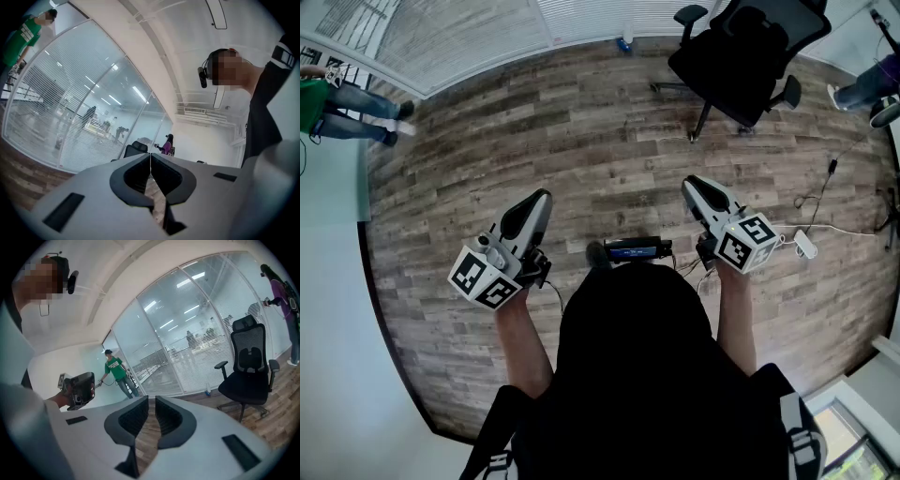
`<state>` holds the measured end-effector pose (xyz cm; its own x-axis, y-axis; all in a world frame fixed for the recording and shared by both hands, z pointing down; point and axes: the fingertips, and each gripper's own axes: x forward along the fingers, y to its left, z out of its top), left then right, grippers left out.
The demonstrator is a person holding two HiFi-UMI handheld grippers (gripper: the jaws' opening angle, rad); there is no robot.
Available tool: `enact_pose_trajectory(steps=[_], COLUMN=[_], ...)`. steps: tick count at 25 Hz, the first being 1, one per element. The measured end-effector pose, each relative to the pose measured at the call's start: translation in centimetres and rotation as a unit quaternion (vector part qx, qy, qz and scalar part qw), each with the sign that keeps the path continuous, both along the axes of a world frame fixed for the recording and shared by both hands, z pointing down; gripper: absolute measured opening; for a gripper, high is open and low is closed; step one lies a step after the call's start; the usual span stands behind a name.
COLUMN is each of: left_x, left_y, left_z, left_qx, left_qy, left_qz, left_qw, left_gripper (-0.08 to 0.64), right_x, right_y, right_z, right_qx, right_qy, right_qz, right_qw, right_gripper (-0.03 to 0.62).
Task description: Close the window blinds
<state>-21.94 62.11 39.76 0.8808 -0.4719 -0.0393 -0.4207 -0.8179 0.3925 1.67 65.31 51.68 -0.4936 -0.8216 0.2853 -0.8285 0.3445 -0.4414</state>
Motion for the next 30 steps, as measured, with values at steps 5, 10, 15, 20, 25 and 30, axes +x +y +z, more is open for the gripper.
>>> enact_pose_trajectory(steps=[5, 10, 15, 20, 25, 30], left_x=[0.7, 1.6, 2.7, 3.2, 4.1, 5.2], left_y=[-0.1, 0.1, 0.2, 0.4, 0.4, 1.3], left_z=[0.1, 0.1, 0.1, 0.0, -0.5, -0.5], left_qx=[-0.002, -0.001, 0.0, 0.002, 0.007, 0.006], left_qy=[-0.004, -0.011, -0.019, -0.028, -0.029, -0.029], left_qz=[0.004, 0.005, 0.003, -0.002, -0.007, -0.014], left_qw=[1.0, 0.9999, 0.9998, 0.9996, 0.9995, 0.9995], left_gripper=[0.011, 0.011, 0.011, 0.011, 0.011, 0.011], right_x=[0.3, 1.1, 2.2, 3.1, 4.0, 5.2], right_y=[-0.4, -0.4, -0.3, 0.0, 0.1, 0.9], right_z=[-0.1, 0.1, 0.7, 1.2, 1.0, 1.1], right_qx=[0.003, 0.005, 0.001, 0.0, 0.008, 0.017], right_qy=[-0.002, -0.004, -0.008, -0.011, -0.016, -0.013], right_qz=[-0.001, -0.003, -0.005, -0.007, -0.009, -0.008], right_qw=[1.0, 1.0, 1.0, 1.0, 1.0, 1.0], right_gripper=[0.055, 0.055, 0.054, 0.054, 0.054, 0.055])
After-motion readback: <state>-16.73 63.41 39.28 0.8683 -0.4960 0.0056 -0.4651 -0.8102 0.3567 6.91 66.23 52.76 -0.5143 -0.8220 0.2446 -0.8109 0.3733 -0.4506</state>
